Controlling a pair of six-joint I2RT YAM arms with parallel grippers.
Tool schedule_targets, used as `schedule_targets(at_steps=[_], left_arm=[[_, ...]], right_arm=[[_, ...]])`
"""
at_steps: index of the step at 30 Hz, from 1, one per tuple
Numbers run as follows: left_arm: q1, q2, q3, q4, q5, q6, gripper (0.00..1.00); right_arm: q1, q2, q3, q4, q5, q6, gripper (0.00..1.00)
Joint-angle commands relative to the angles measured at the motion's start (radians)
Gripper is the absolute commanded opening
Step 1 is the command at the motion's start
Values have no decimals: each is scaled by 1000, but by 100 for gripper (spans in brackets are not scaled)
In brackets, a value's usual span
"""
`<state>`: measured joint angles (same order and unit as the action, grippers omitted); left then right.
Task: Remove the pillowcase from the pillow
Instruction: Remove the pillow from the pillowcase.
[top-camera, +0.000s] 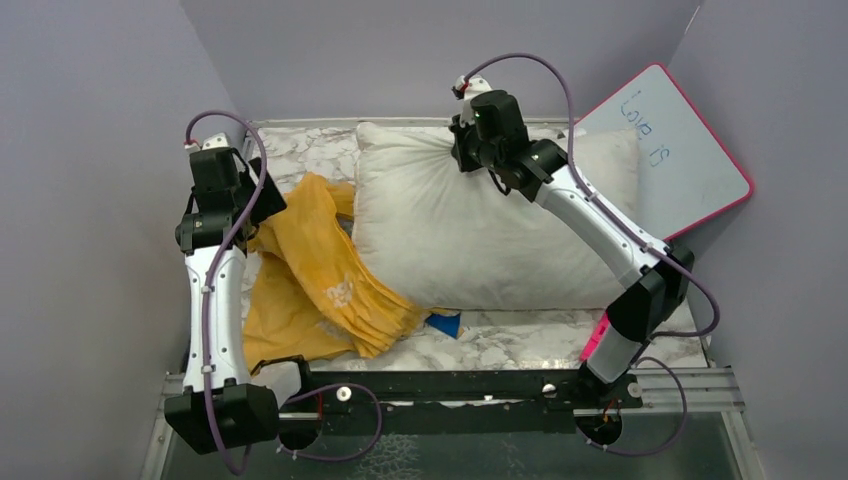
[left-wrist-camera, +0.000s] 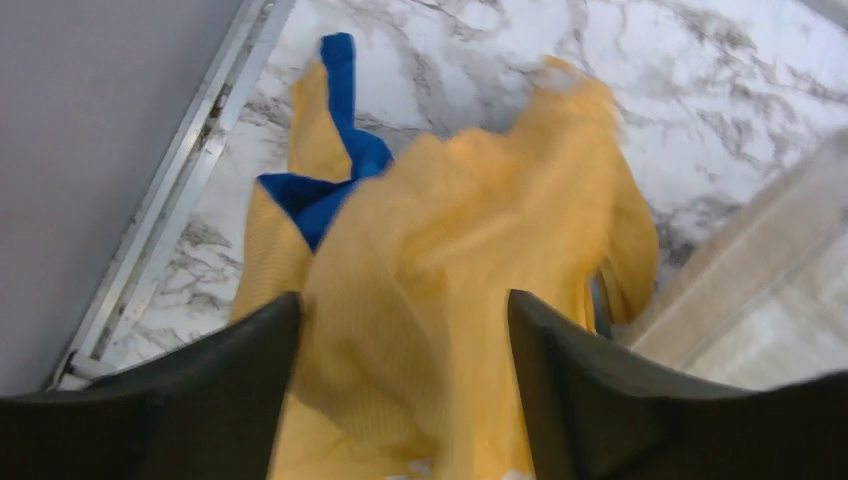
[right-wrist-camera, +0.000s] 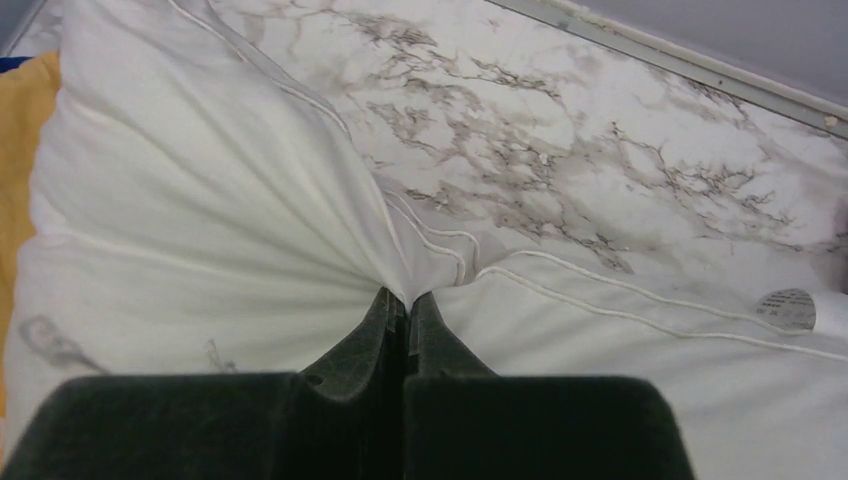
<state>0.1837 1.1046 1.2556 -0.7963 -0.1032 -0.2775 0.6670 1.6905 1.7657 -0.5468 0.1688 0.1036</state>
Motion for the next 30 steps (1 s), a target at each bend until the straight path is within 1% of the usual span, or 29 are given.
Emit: schedule_targets(at_steps=[1, 4, 5, 6, 7, 8, 11, 12, 14, 16, 18, 20, 22, 24, 26, 30], left_arm=[[3, -18, -41, 46, 239, -19, 90], [3, -76, -98, 54, 327, -31, 96], [3, -93, -117, 54, 345, -31, 97], [3, -109, -136, 50, 363, -30, 97], [3, -124, -154, 46, 389, -30, 97], [3, -140, -174, 44, 421, -35, 97], [2, -182, -244, 53, 599, -60, 97], [-3, -191, -271, 59, 651, -75, 96], [-27, -211, -329, 79, 688, -114, 96], [-65, -243, -397, 118, 664, -185, 95], [-114, -267, -437, 132, 621, -230, 94], [-176, -286, -468, 140, 569, -277, 94], [-312, -288, -498, 144, 517, -309, 93], [-415, -293, -518, 141, 458, -347, 93], [-493, -309, -535, 141, 412, -384, 93], [-575, -326, -579, 132, 373, -416, 93]], right_arm=[[-11, 75, 105, 15, 121, 45, 1], [-17, 121, 158, -18, 119, 52, 1], [-17, 129, 166, -19, 101, 53, 2], [-19, 138, 179, -20, 77, 53, 6], [-19, 145, 194, -26, 60, 53, 10], [-18, 155, 210, -35, 41, 51, 16], [-20, 172, 260, -90, 1, 37, 37], [-19, 174, 274, -110, -10, 29, 43], [-19, 160, 282, -140, -39, 21, 51], [-17, 114, 231, -126, -83, 10, 55], [-18, 52, 148, -94, -154, 1, 55], [-17, -19, 41, -53, -261, -4, 56], [-17, -87, -73, -9, -329, 15, 56], [-15, -150, -188, 38, -365, 57, 56], [-15, -204, -293, 77, -386, 88, 56], [-16, -261, -428, 81, -401, 135, 56]])
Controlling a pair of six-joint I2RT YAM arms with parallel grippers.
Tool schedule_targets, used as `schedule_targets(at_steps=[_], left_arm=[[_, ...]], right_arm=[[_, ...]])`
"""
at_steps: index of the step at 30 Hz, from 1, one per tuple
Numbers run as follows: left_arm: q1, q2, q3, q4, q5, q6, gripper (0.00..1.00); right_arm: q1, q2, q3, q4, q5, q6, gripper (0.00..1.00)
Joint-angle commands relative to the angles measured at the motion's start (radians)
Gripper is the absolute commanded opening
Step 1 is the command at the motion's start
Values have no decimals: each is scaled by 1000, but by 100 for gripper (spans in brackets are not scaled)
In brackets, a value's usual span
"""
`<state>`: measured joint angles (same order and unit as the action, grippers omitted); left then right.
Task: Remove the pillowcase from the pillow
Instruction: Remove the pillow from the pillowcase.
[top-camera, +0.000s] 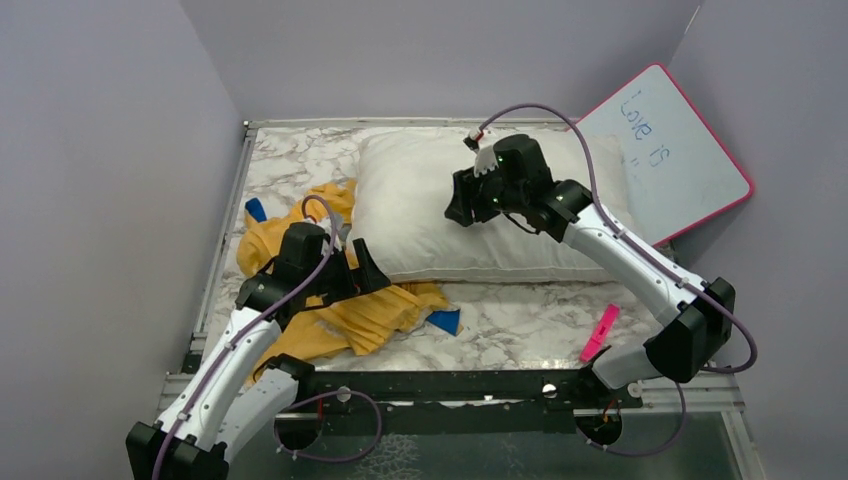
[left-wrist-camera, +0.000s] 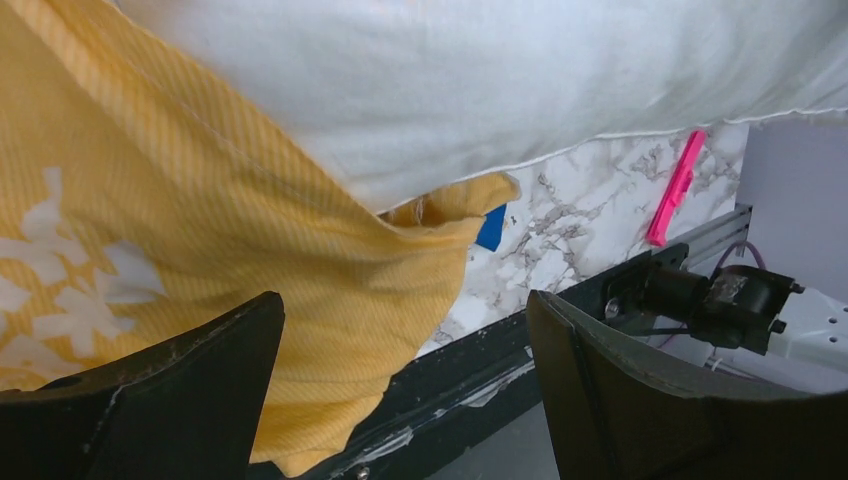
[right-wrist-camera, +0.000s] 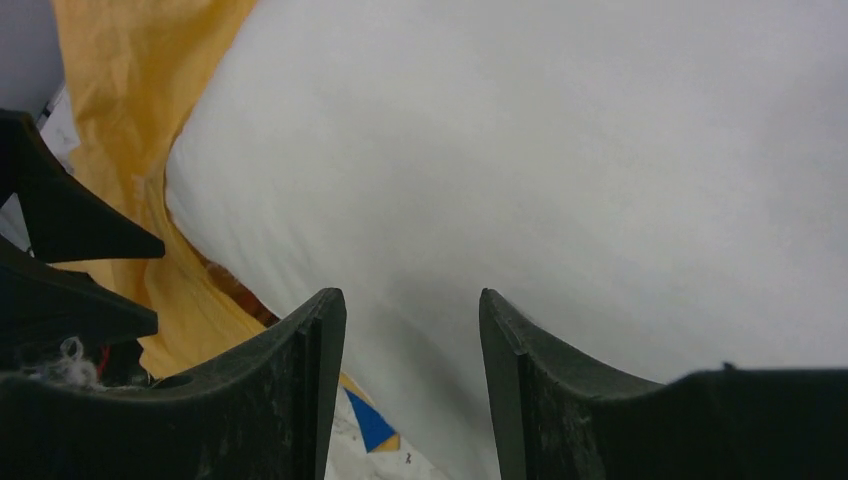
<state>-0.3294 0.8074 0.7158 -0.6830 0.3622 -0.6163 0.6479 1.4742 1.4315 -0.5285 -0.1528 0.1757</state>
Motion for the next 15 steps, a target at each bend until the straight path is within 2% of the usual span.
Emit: schedule_targets(at_steps=[1, 5, 11, 12, 15], left_arm=[[-82, -25, -50, 18, -108, -81, 93], [-189, 14, -70, 7, -244, -134, 91], [-334, 112, -75, 34, -471, -247, 87], [-356, 125, -83, 49, -494, -262, 83], [-430, 143, -118, 67, -628, -326, 61]], right_arm=[[4, -53, -113, 59, -84, 68, 56], [4, -78, -160, 38, -89, 89, 56], [4, -160, -249, 104, -128, 112, 56], [4, -174, -265, 116, -133, 116, 56], [4, -212, -310, 139, -142, 125, 56]])
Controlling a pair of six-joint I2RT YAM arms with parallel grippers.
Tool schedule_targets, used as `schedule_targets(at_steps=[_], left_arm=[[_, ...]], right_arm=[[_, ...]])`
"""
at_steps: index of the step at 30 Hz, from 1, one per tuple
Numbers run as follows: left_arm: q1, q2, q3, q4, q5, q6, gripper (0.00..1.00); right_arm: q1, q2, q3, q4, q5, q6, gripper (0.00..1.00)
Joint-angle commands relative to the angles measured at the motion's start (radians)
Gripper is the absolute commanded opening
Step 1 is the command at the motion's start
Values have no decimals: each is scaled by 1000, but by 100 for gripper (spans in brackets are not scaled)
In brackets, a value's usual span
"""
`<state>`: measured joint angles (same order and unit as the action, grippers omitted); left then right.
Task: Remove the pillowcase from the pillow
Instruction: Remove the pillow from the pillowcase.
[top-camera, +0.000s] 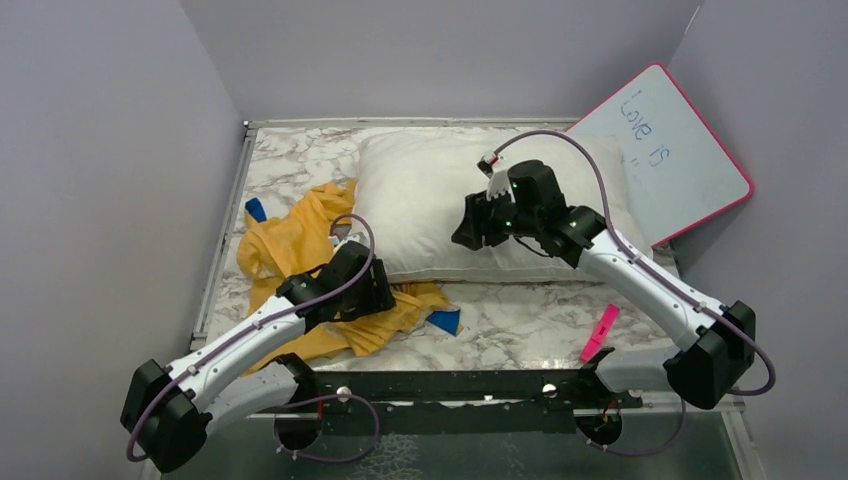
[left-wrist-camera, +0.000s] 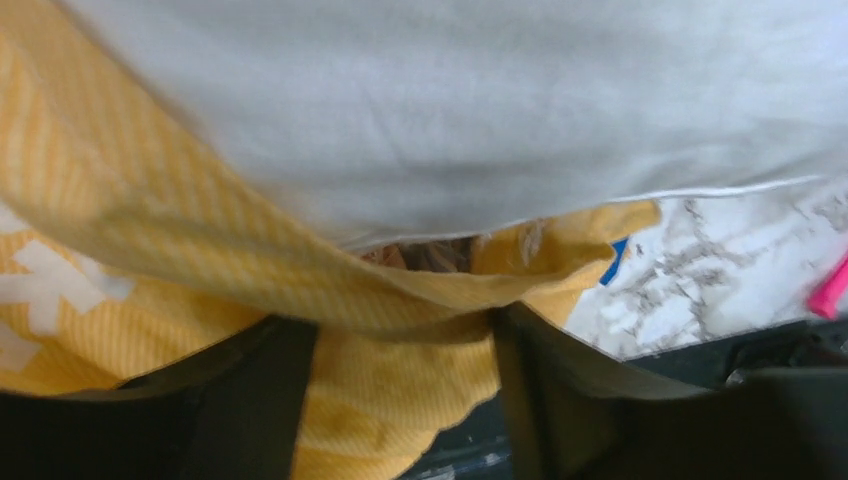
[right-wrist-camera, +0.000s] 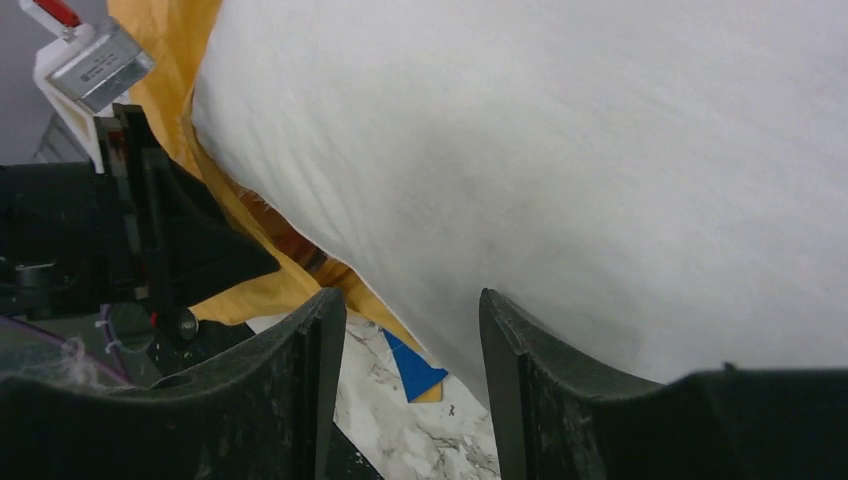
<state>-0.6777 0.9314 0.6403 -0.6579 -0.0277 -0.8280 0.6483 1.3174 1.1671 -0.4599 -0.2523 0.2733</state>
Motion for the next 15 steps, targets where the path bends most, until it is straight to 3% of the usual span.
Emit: schedule_targets(at_steps=[1, 4, 6, 11, 15], left_arm=[[-104, 16, -53, 39, -278, -132, 50], [-136, -37, -71, 1, -331, -191, 15], [-140, -108, -65, -75, -368, -223, 0], [-150, -287, 71, -296, -479, -283, 0], [-150, -273, 280, -474, -548, -266, 0]], right_arm=[[4, -66, -59, 74, -44, 29, 56], [4, -94, -91, 78, -47, 33, 56], [4, -115, -118, 93, -59, 45, 56], [4, -165, -198, 166, -169, 95, 56], [6, -173, -246, 243, -321, 144, 57]])
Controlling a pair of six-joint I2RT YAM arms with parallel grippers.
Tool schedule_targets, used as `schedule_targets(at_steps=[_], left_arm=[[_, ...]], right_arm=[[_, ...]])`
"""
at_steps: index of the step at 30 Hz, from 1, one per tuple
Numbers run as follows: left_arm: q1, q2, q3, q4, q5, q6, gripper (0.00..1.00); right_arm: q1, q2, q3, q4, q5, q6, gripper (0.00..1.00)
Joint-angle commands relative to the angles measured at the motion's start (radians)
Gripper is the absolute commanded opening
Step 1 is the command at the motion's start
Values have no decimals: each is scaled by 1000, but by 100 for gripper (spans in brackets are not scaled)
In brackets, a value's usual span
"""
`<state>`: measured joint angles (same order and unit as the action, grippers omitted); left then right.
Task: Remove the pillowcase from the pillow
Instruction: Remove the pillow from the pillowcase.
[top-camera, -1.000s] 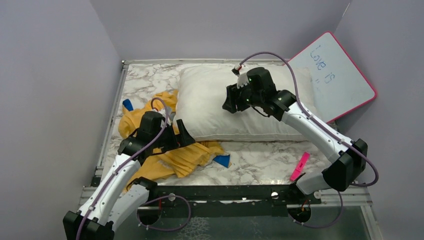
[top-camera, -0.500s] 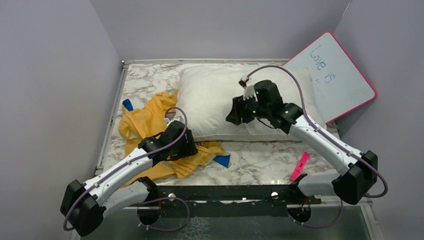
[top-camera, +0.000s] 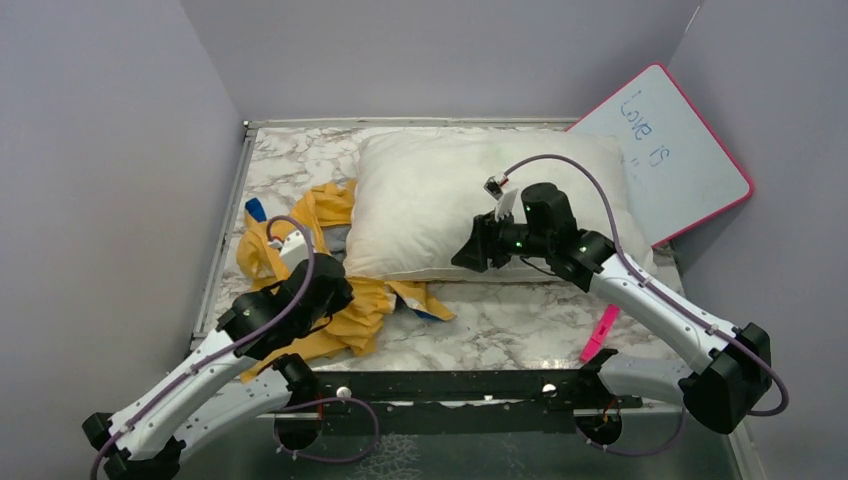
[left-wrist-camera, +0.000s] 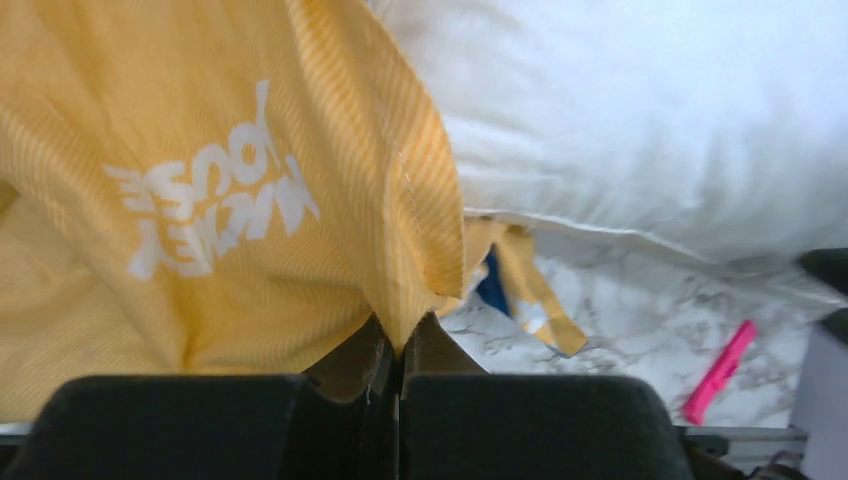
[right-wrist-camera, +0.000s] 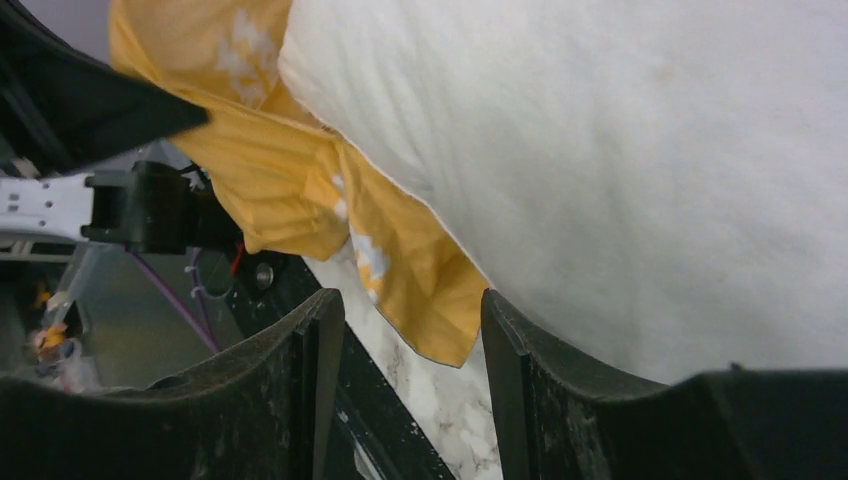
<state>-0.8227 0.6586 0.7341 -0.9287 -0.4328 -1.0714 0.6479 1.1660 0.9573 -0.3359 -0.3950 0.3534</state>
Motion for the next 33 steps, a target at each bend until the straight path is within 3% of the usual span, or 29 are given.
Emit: schedule_targets(at_steps=[1, 5, 9, 12, 17, 22, 28, 31, 33], left_arm=[[-5, 13, 231, -244, -162, -8, 0], [-6, 48, 396, -381, -244, 39, 0], [-5, 47, 526, -485, -317, 55, 0], [-6, 56, 558, -468, -326, 117, 0], [-5, 175, 524, -355, -185, 327, 0], [-5, 290, 425, -277, 54, 421, 0], [-5, 308, 259, -61, 300, 479, 34], [-5, 348, 188, 25, 368, 459, 41], [-5, 382, 140, 63, 388, 427, 52]], right_arm=[[11, -18, -45, 136, -204, 78, 58], [55, 20, -43, 139, -204, 98, 59], [124, 28, -9, 77, -42, 26, 61], [179, 26, 28, 35, 124, -143, 64], [288, 46, 65, 17, 210, -413, 65], [311, 29, 18, 83, 191, -368, 65], [311, -64, -79, 137, 383, -273, 64], [311, -104, -90, 123, 526, -246, 64], [311, -137, -95, 115, 608, -229, 64]])
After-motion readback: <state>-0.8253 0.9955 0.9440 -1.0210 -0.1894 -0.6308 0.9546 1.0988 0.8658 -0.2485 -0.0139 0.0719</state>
